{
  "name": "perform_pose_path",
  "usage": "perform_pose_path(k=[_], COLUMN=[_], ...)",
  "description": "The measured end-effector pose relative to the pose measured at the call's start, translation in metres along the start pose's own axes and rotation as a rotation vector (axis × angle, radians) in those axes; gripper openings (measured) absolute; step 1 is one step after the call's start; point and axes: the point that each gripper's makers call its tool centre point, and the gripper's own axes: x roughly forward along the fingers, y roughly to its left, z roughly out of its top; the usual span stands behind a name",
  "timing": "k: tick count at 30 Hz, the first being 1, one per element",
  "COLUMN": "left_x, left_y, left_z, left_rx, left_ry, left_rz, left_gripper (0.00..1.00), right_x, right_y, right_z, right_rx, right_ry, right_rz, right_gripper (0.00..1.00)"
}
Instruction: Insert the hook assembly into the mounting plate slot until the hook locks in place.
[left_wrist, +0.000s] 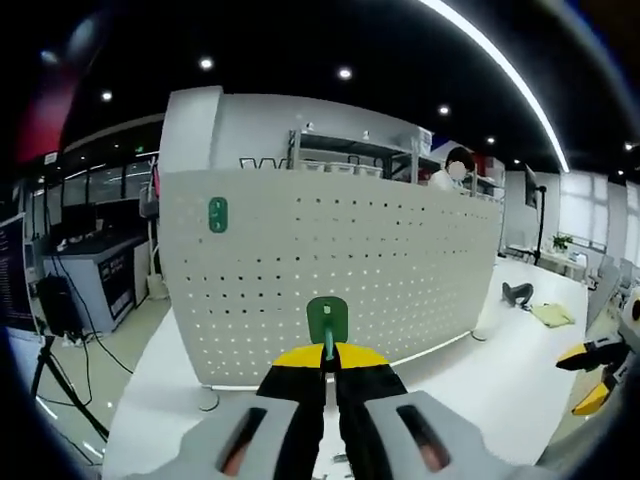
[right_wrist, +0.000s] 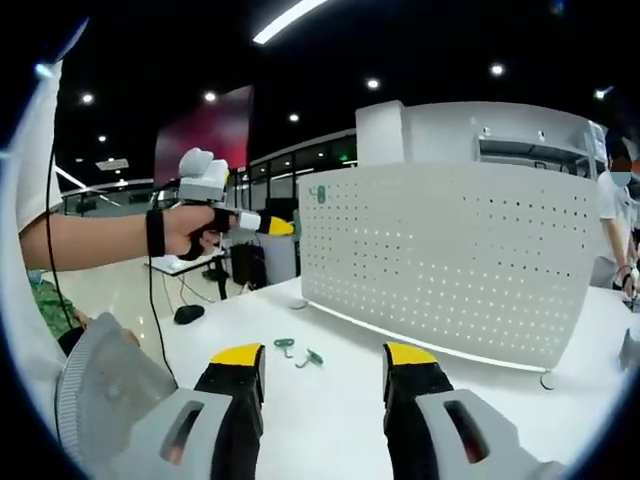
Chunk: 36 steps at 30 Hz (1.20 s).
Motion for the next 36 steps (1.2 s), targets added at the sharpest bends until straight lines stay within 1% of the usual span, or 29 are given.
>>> perform_pose_path(k=[5,6,8,11,13,15,17,22,23,27,32,36], left_x=[0.004,0.005,0.008,0.01,0.012,0.014,0.017,0.023,0.024,0.027,0.033,0.038], left_y=[0.0,0.0,0.0,0.003,0.004,0.006,0.01,0.015,0.019,0.027,0.033,0.037], left_z=[0.003,0.004,0.005,0.008,0.01,0.012,0.014,0.022,0.023,0.027,0.029,0.034], left_rx=[0.014,0.019,0.032,0.018,0.027,0.025,0.021,0.032,0.041,0.043,0.044,0.049], left_ry=[-0.004,-0.005,-0.003,-0.003,-0.003,-0.001,-0.001,-0.007,-0.004,-0.006,0.0,-0.007], left_rz=[0.02,0.015,0.019,0.036,0.043,0.049,0.063,0.068,0.084,0.099,0.112,0.12], left_gripper=[0.02,0.02,0.02,0.02,0.02,0.02,0.02,0.02,0.02,0.02,0.02,0.02], right_x=[-0.001,-0.001,-0.002,-0.003,-0.004,-0.004,-0.004,-0.003,-0.004,-0.006,-0.007,-0.006], right_y=[0.003,0.004,0.003,-0.001,-0.003,-0.004,-0.005,-0.007,-0.007,-0.009,-0.011,-0.011], right_z=[-0.006,-0.006,-0.007,-0.008,-0.006,-0.006,-0.006,-0.006,-0.007,-0.009,-0.01,-0.01], right_rx=[0.012,0.014,0.017,0.022,0.018,0.022,0.019,0.027,0.027,0.039,0.049,0.044], right_ry=[0.012,0.013,0.016,0.021,0.006,0.011,0.011,0.006,0.007,0.008,0.008,0.011], right_rz=[-0.002,0.0,-0.002,-0.009,-0.019,-0.023,-0.026,-0.037,-0.039,-0.056,-0.068,-0.069], right_gripper=[0.49,0.48,0.48,0.47,0.48,0.48,0.48,0.49,0.49,0.48,0.48,0.48])
